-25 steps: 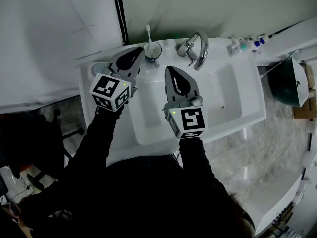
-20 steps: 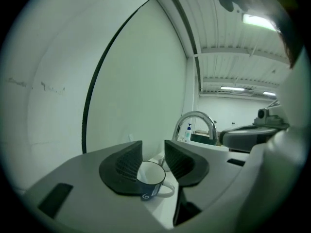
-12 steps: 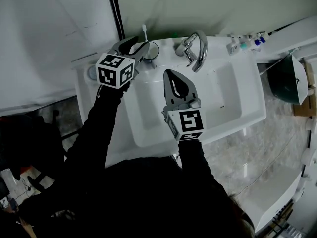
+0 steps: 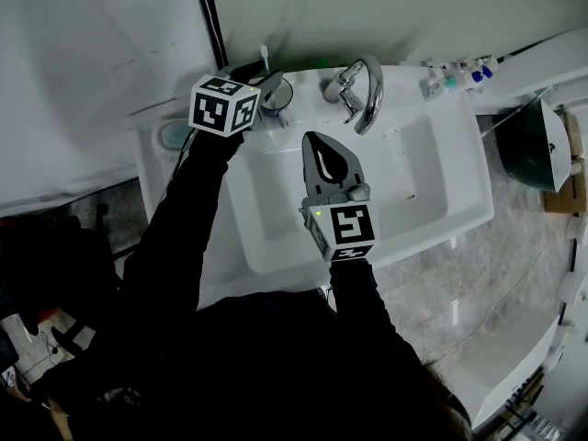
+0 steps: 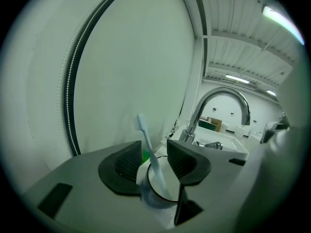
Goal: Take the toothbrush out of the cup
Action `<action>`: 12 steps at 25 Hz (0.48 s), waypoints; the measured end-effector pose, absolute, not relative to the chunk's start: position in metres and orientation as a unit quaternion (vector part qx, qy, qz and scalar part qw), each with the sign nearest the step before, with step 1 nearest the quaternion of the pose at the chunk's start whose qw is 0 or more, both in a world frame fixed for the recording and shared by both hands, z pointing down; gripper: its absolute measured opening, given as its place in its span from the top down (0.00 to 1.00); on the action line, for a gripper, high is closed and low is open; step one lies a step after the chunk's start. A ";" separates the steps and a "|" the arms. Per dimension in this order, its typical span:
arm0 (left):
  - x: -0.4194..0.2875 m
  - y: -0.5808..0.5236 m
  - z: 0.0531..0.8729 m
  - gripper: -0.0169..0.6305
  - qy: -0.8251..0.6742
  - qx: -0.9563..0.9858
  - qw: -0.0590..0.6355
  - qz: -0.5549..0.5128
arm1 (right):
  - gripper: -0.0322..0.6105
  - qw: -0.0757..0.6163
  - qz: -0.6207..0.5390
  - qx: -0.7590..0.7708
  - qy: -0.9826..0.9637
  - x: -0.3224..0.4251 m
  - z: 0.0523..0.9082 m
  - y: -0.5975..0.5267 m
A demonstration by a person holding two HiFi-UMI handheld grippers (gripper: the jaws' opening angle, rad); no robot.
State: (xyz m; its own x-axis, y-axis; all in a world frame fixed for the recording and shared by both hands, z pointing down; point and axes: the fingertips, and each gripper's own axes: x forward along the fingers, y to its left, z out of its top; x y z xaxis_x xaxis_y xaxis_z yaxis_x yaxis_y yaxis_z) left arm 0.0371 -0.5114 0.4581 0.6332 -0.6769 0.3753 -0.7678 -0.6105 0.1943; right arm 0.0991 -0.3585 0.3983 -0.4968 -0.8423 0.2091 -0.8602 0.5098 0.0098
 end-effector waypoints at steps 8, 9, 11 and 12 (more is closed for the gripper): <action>0.037 -0.511 0.465 0.90 -0.403 0.886 0.205 0.104 | 0.94 0.100 0.056 0.500 -0.858 0.106 0.403 -0.358; 0.036 -0.511 0.465 0.90 -0.404 0.886 0.206 0.101 | 0.94 0.102 0.057 0.501 -0.858 0.105 0.404 -0.358; 0.034 -0.511 0.465 0.90 -0.402 0.886 0.209 0.095 | 0.94 0.101 0.056 0.500 -0.858 0.104 0.403 -0.359; 0.034 -0.510 0.464 0.90 -0.400 0.887 0.210 0.092 | 0.94 0.101 0.057 0.500 -0.858 0.104 0.404 -0.358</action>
